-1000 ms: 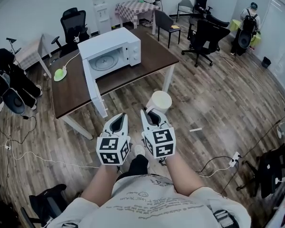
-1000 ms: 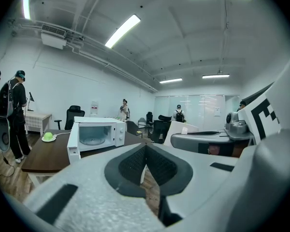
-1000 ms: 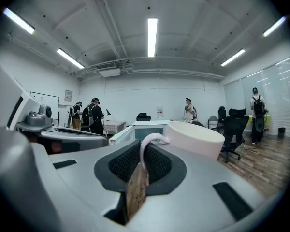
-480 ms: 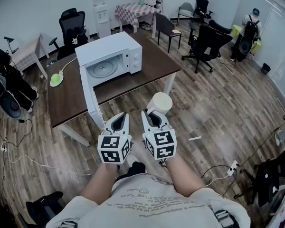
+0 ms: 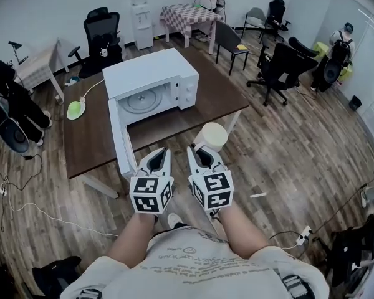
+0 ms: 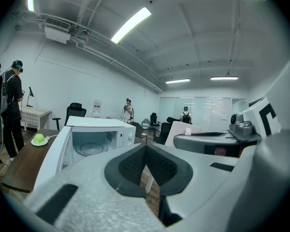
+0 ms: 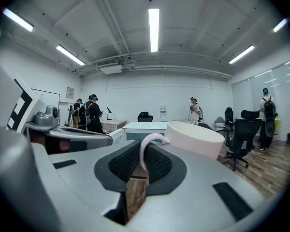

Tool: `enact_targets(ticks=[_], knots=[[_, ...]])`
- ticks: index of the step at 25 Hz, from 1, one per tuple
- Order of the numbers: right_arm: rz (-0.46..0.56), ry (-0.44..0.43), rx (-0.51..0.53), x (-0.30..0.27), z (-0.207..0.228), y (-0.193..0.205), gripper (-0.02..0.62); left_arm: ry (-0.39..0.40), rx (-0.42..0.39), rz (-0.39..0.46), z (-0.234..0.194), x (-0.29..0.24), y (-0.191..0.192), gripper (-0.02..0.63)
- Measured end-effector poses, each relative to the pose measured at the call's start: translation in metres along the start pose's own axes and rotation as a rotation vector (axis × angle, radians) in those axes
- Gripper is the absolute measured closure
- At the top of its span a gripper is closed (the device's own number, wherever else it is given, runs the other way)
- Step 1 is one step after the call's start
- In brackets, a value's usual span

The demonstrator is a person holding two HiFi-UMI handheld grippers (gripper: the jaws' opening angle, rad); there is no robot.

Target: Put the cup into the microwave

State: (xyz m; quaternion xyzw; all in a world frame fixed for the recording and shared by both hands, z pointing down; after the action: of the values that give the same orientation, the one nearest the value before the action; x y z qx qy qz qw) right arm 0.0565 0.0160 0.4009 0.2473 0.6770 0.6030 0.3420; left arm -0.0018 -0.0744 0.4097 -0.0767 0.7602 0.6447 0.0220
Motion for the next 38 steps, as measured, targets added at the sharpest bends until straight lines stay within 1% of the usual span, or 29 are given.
enact_targets(ticks=[5,13,18,25,31,38], knots=[[0.006,-0.030,0.018,-0.040,0.002,-0.009,0.558,-0.028,0.008,0.007,-0.029,-0.023,-0.009,0.592],[0.001,-0.100,0.033,-0.104,0.002,-0.012,0.558,-0.083,0.027,0.007,-0.074,-0.059,-0.014,0.592],[-0.003,-0.137,0.029,-0.140,-0.002,-0.016,0.558,-0.098,0.027,0.005,-0.097,-0.076,-0.021,0.592],[-0.027,-0.224,0.050,-0.178,-0.014,-0.008,0.558,-0.153,0.060,-0.003,-0.126,-0.087,-0.016,0.592],[-0.035,-0.334,0.087,-0.209,-0.025,0.001,0.558,-0.234,0.074,-0.010,-0.144,-0.094,-0.009,0.592],[-0.030,-0.544,0.160,-0.250,-0.028,0.014,0.558,-0.361,0.084,-0.007,-0.164,-0.112,-0.012,0.592]])
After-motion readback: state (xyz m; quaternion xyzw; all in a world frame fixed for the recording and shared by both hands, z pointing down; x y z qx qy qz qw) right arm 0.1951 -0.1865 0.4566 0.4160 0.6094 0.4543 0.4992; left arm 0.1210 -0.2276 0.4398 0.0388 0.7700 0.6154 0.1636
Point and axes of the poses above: the fingertips, and each gripper's own axes: x backward along the fingers, z to its right, y out of its underside, the point moved 4 cm from there along x, backward along the fingers, and after that the axes turned 10 degrees about y, right-handed, at the moved point
